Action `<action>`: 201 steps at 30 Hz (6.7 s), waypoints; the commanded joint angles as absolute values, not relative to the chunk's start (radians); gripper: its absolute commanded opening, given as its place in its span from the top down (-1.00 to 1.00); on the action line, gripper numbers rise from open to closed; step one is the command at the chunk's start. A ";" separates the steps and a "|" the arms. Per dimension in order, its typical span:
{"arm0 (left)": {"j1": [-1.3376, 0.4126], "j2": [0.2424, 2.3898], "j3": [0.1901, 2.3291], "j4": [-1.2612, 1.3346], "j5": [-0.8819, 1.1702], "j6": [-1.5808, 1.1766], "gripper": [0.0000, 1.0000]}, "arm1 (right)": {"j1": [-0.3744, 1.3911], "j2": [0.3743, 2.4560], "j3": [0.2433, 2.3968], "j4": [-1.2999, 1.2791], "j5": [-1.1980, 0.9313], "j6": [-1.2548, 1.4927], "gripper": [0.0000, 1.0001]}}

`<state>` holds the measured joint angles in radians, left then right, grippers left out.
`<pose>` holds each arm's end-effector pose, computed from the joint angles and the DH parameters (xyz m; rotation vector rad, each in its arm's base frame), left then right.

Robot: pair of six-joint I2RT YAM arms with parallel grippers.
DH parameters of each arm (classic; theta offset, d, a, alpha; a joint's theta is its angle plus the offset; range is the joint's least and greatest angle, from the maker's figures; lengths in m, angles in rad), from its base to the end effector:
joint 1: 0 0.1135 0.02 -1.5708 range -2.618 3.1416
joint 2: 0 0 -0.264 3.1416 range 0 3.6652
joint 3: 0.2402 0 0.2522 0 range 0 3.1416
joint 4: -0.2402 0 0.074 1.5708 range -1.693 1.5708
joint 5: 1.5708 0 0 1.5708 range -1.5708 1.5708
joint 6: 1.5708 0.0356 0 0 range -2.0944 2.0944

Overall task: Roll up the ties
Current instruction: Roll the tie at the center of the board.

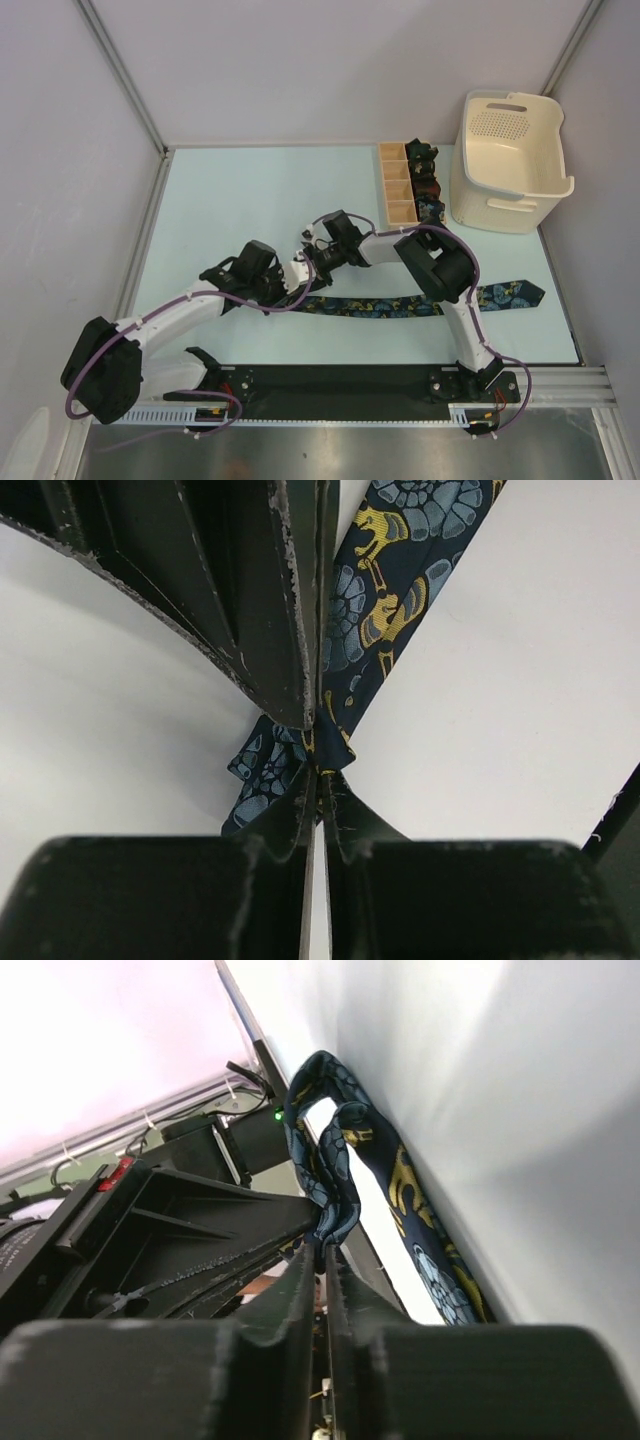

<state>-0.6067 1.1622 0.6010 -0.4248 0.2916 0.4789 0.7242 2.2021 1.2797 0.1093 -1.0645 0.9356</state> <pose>0.1701 -0.1305 0.1861 1.4113 2.1217 -0.4220 0.3047 0.3110 0.1013 0.2964 -2.3669 -1.6053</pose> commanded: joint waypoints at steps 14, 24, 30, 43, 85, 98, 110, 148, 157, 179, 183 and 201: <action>-0.384 0.948 0.583 -0.639 0.518 0.889 -0.79 | 0.721 2.221 1.416 -0.117 -1.049 0.607 1.00; -0.330 1.112 0.555 -0.531 0.635 1.072 -0.78 | 0.733 2.226 1.462 -0.348 -1.006 0.354 1.00; -0.360 1.219 0.575 -0.450 0.609 1.089 -0.51 | 0.741 2.237 1.476 -0.370 -0.971 0.284 1.00; -0.477 1.319 0.581 -0.356 0.485 1.057 -0.47 | 0.744 2.230 1.537 -0.406 -0.962 0.209 1.00; -0.495 1.436 0.658 -0.440 0.408 0.925 0.24 | 0.729 2.183 1.394 -0.192 -0.993 0.556 0.55; -0.357 1.367 0.693 -0.563 0.445 1.095 -0.29 | 0.719 2.233 1.454 -0.385 -0.834 0.383 1.00; -0.364 1.307 0.767 -0.660 0.603 1.114 0.14 | 0.716 2.253 1.474 -0.394 -0.827 0.390 1.00; -0.566 1.575 0.796 -0.503 0.495 0.954 0.31 | 0.640 2.066 1.286 -0.181 -1.014 0.586 0.36; -0.566 1.578 0.795 -0.508 0.491 0.957 0.27 | 0.692 2.080 1.282 -0.143 -0.985 0.592 0.09; -0.490 1.497 0.813 -0.532 0.529 0.954 -0.29 | 0.670 2.161 1.296 -0.302 -0.838 0.477 1.00; -0.428 1.460 0.816 -0.549 0.564 0.991 -0.40 | 0.670 2.169 1.298 -0.328 -0.804 0.460 1.00; -0.483 1.519 0.824 -0.525 0.629 1.034 -0.55 | 0.692 2.210 1.385 -0.423 -0.759 0.402 1.00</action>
